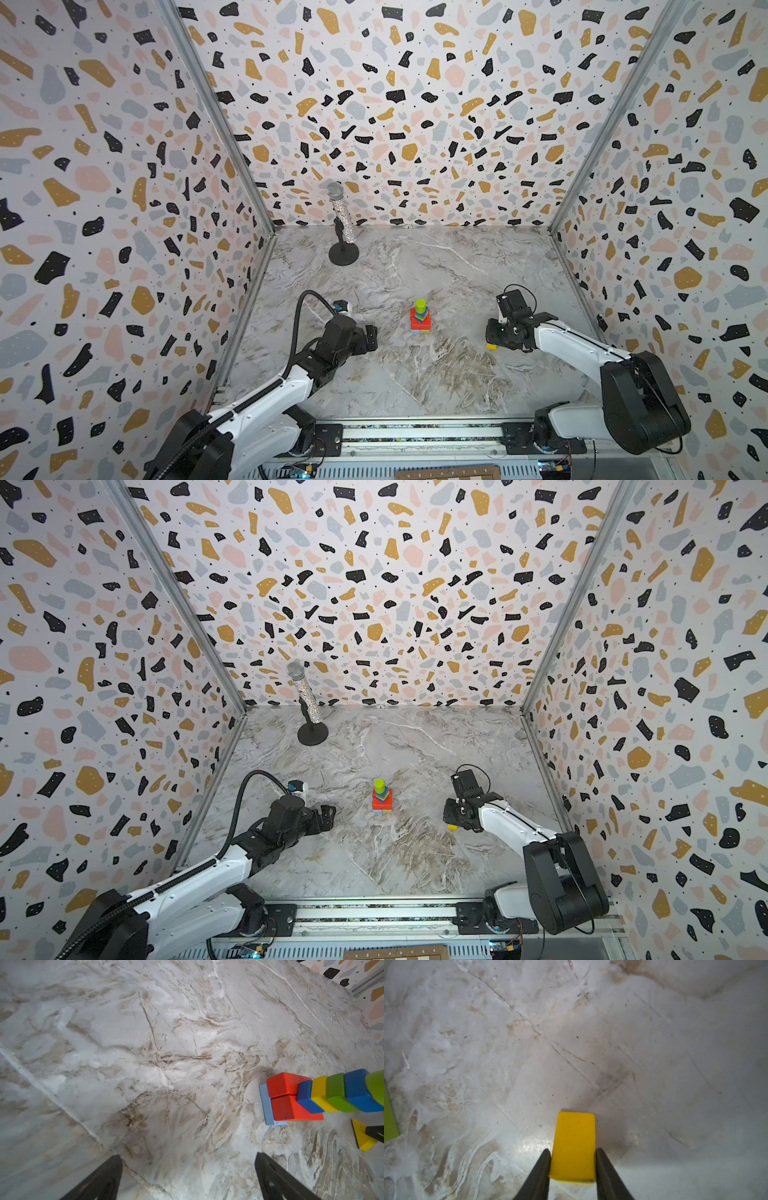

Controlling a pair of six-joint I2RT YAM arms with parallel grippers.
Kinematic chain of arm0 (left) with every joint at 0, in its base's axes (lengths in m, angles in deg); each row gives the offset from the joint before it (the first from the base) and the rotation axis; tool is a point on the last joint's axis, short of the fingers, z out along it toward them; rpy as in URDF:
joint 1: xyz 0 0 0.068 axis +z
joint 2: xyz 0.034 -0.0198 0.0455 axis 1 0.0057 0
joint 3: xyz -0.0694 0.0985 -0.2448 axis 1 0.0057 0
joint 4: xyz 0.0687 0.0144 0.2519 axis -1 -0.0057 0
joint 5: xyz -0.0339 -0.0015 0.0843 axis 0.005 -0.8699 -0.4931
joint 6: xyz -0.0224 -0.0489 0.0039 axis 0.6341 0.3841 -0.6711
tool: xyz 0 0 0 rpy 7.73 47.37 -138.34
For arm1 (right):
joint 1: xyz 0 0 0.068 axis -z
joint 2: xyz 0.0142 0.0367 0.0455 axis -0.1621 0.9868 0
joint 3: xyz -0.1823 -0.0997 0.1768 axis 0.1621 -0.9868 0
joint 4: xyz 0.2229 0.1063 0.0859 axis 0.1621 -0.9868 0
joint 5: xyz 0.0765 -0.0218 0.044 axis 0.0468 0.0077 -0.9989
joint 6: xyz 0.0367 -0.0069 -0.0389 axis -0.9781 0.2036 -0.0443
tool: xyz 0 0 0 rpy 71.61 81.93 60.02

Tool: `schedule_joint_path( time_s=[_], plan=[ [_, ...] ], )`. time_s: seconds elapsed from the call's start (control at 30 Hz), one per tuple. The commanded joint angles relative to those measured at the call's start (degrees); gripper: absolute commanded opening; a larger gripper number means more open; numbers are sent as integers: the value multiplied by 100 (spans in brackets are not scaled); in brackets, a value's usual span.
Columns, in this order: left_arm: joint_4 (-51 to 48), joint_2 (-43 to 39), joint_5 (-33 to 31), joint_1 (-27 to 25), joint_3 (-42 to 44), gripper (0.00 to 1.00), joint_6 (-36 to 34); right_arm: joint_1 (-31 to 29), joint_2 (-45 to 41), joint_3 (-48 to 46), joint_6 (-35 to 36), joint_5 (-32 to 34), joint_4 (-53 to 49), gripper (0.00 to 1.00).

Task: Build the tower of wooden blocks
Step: 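Move the right gripper down over the yellow triangular block, then close the right gripper on the yellow triangular block and lift it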

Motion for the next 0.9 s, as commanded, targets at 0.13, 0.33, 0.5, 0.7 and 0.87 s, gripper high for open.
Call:
schedule_joint_path(
  time_s=[0.13, 0.33, 0.5, 0.7, 0.87],
  plan=[
    [-59, -115, -149, -22, -121, 100, -57, -104, 76, 327, 353, 283, -278, 31],
    [-347, -296, -196, -22, -311, 100, -65, -342, 92, 936, 643, 388, -643, 29],
    [-642, -417, -278, -14, -526, 100, -105, -533, 500, 2088, 1242, -207, -1415, 29],
    [-998, -454, -185, -13, -903, 100, -143, -966, 727, 3492, 1492, -18, -2295, 29],
    [-1331, -483, -182, -14, -1371, 100, -290, -1312, 941, 4614, 1564, 100, -2850, 29]
  ],
)
